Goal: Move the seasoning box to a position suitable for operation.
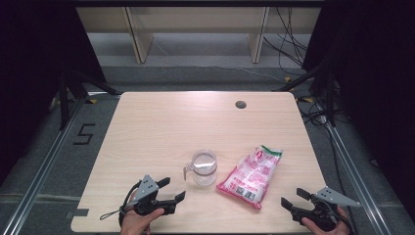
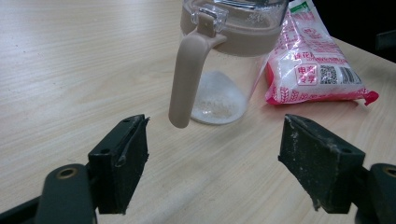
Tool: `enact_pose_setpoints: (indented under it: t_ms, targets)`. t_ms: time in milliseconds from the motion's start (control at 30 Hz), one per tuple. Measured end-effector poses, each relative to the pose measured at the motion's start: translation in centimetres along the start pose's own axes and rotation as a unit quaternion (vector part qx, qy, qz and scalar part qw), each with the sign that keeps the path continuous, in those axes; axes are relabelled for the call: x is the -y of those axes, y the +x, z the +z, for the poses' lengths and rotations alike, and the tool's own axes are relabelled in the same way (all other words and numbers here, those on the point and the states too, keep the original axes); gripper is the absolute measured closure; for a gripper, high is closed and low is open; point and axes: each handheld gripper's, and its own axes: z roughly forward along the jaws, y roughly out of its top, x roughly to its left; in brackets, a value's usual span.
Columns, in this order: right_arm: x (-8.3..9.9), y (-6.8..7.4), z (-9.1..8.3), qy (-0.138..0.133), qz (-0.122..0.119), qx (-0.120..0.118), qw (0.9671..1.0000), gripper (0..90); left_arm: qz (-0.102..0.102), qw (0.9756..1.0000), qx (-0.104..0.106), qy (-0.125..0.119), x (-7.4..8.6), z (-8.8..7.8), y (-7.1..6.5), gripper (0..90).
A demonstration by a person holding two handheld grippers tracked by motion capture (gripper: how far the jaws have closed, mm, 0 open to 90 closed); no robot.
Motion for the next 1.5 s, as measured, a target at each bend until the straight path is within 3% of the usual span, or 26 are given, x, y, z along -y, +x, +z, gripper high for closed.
enact_pose_setpoints:
  t_ms: [100,267,333,367,433,500,567,600,633,700,833,1100,1133,1233,1267,1300,1333,1433,1467,1500]
  targets:
    - [0.0,-0.1,0.0,-0.004,-0.009,0.005,0.9999,23.5,-0.004,1.0,0.0,-0.002,0.0,0.1,0.0,23.6]
    - [0.0,-0.1,0.0,-0.004,-0.009,0.006,0.9999,23.8,0.008,1.0,-0.002,0.001,-0.4,0.3,0.2,28.6]
    - [0.0,-0.1,0.1,-0.009,-0.009,0.007,0.9999,23.8,0.01,0.9999,0.002,-0.012,-0.6,0.5,0.4,29.8]
    - [0.0,0.2,0.1,-0.002,0.014,0.003,0.9999,23.8,0.009,0.9998,0.004,-0.016,-0.8,0.6,0.5,32.0]
    - [0.0,0.2,0.1,-0.001,0.017,0.003,0.9999,23.8,0.009,0.9996,0.012,-0.023,-1.1,0.8,0.7,36.3]
    - [0.0,0.0,0.1,-0.006,0.003,0.005,1.0,23.8,0.015,0.9993,0.017,-0.029,-1.6,1.2,0.8,39.5]
    - [0.0,0.2,0.0,0.004,0.014,0.001,0.9999,23.9,0.017,0.9992,0.021,-0.03,-2.0,1.6,0.6,41.6]
    - [0.0,0.2,0.0,0.003,0.014,0.001,0.9999,23.9,0.009,0.9987,0.034,-0.036,-2.2,1.9,0.6,41.6]
    - [0.0,-0.2,0.2,0.002,-0.005,-0.001,1.0,23.9,0.011,0.9982,0.046,-0.037,-2.7,2.2,0.5,44.3]
    - [0.0,-0.3,0.2,-0.002,-0.008,0.002,1.0,23.9,0.028,0.9983,0.036,-0.037,-3.0,2.5,0.6,46.8]
    - [0.0,-0.3,0.1,0.001,0.001,-0.001,1.0,23.9,0.02,0.9983,0.036,-0.04,-3.0,2.6,1.0,51.5]
    - [0.0,-0.3,0.2,-0.001,-0.009,0.001,1.0,24.1,0.033,0.9979,0.035,-0.044,-3.3,3.2,1.5,58.6]
    - [0.0,0.0,0.2,0.002,0.013,0.002,0.9999,24.1,0.036,0.9981,0.033,-0.038,-3.4,3.3,1.5,58.9]
    - [0.1,0.0,0.2,0.004,0.013,0.001,0.9999,24.1,0.043,0.9978,0.036,-0.035,-3.5,3.9,1.6,61.7]
    - [0.0,-0.1,0.1,0.004,0.008,0.002,1.0,24.2,0.048,0.9975,0.04,-0.033,-3.6,4.2,1.8,61.7]
    - [0.0,-0.2,0.2,-0.002,-0.002,0.0,1.0,24.3,0.038,0.998,0.041,-0.031,-3.6,4.3,1.7,61.9]
    - [0.0,-0.2,0.2,0.001,0.003,-0.001,1.0,24.4,0.035,0.9979,0.044,-0.032,-3.6,4.3,1.7,62.4]
    - [0.0,-0.4,0.2,-0.005,-0.01,0.004,0.9999,24.4,0.046,0.9974,0.048,-0.029,-3.7,4.2,1.7,63.5]
    - [0.0,-0.4,0.3,-0.006,-0.01,0.005,0.9999,24.5,0.043,0.9972,0.053,-0.031,-3.6,4.3,1.6,64.6]
    - [0.1,0.0,0.2,-0.001,0.016,0.001,0.9999,24.6,0.041,0.9972,0.053,-0.034,-3.6,4.3,1.5,66.5]
